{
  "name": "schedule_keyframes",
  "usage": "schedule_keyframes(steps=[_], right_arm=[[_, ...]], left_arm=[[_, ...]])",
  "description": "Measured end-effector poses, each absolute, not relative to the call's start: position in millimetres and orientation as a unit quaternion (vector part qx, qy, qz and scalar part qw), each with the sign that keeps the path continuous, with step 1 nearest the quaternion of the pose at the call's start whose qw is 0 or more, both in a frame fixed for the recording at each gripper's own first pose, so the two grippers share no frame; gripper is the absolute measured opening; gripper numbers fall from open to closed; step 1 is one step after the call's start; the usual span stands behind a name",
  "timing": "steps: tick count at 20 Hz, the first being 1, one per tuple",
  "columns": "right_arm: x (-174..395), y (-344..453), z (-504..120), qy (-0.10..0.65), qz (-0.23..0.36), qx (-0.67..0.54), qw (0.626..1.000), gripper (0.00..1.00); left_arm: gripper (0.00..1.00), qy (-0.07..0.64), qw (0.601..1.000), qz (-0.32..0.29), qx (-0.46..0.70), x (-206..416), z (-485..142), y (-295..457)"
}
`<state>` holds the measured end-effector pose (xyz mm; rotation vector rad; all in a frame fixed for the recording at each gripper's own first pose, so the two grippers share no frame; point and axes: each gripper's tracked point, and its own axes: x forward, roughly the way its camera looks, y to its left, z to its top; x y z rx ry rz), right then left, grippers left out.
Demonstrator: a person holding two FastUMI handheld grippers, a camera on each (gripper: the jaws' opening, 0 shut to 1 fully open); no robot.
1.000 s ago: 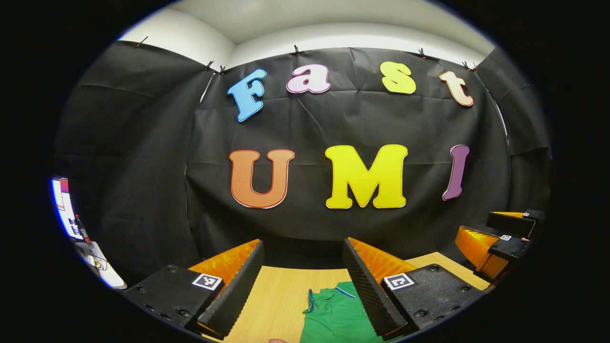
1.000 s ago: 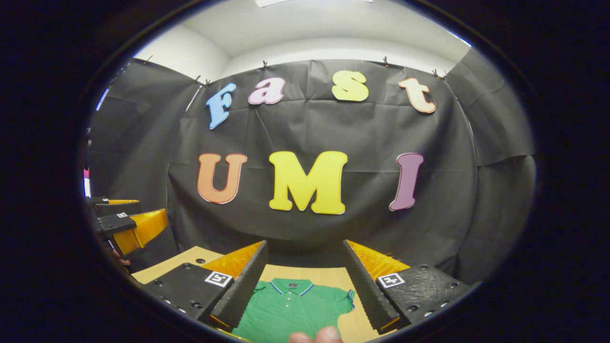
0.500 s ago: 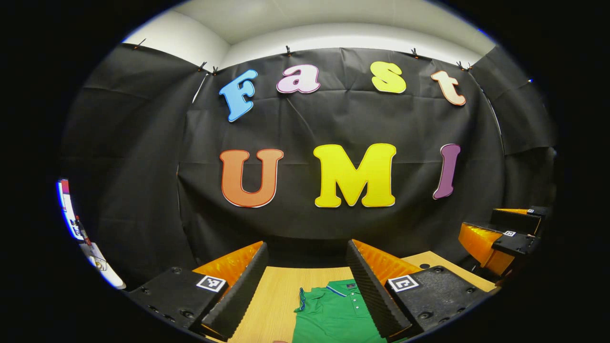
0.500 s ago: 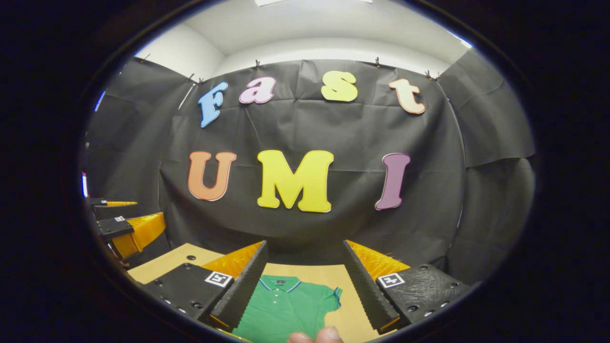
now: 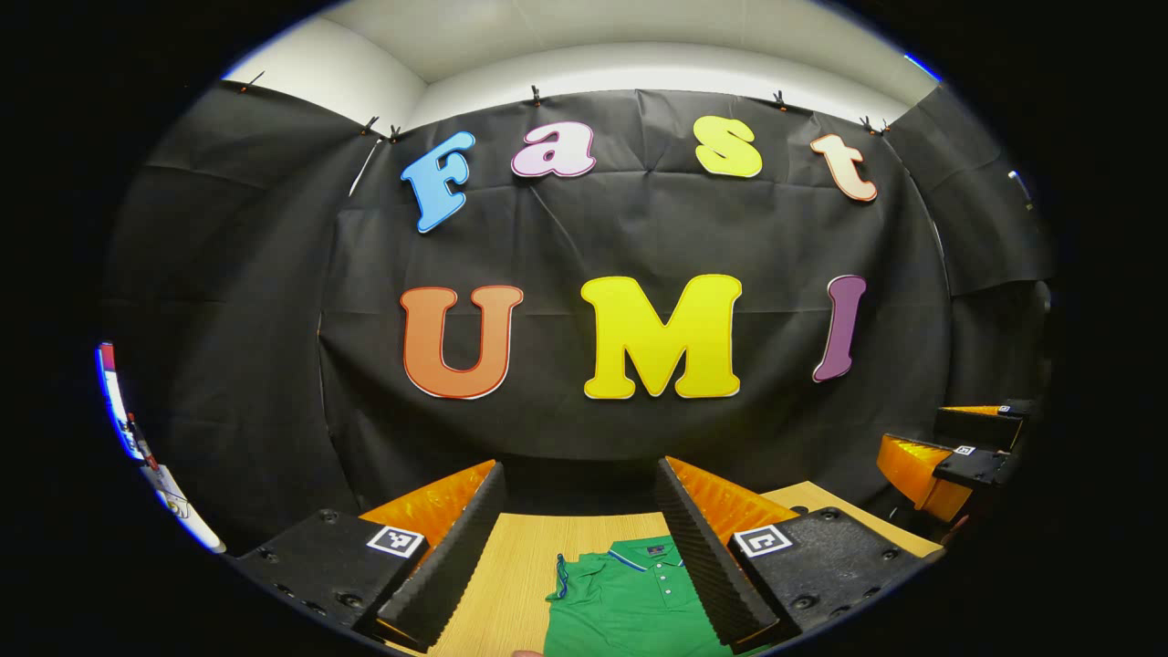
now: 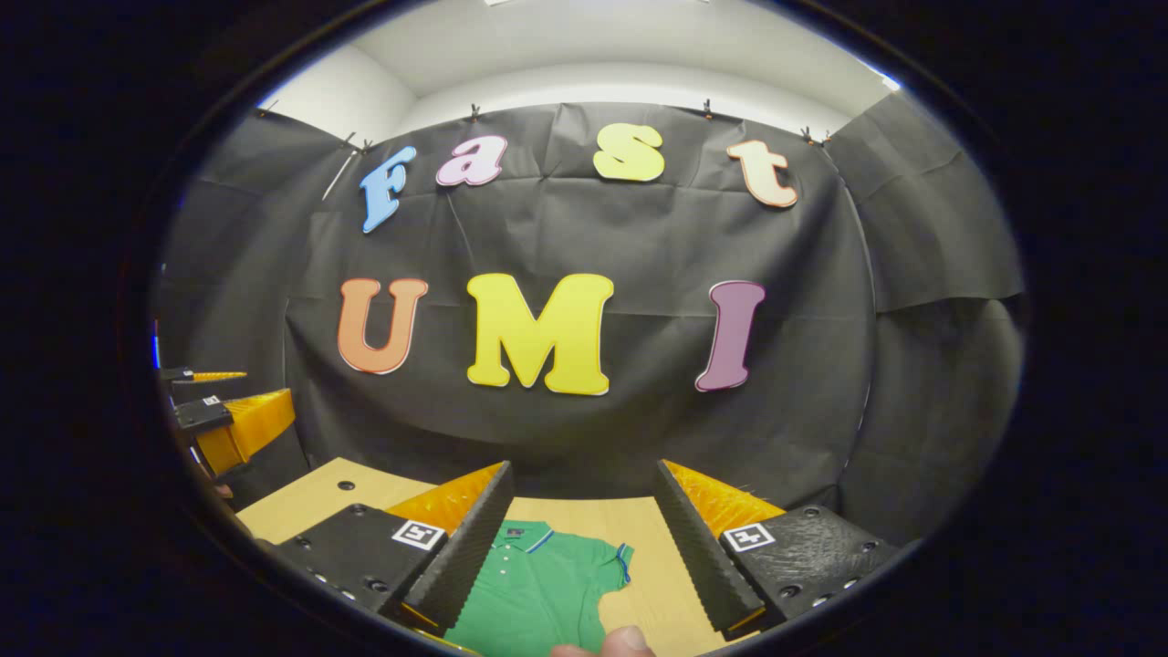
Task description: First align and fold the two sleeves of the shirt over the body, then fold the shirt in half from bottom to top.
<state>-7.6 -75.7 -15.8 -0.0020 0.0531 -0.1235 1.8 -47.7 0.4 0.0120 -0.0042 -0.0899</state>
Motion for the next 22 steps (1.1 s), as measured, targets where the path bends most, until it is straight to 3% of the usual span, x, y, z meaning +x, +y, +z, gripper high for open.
schedule_keyframes(steps=[10,22], right_arm=[[59.3,-120.0,-123.7,0.151,-0.043,-0.031,0.987,0.95],[168.2,-173.4,-313.5,0.356,-0.039,0.012,0.934,0.96]], left_arm=[[1.0,0.004,1.0,-0.028,-0.005,14.8,-1.3,-53.5],[1.0,0.029,1.0,0.006,-0.001,38.4,-16.3,-55.5]])
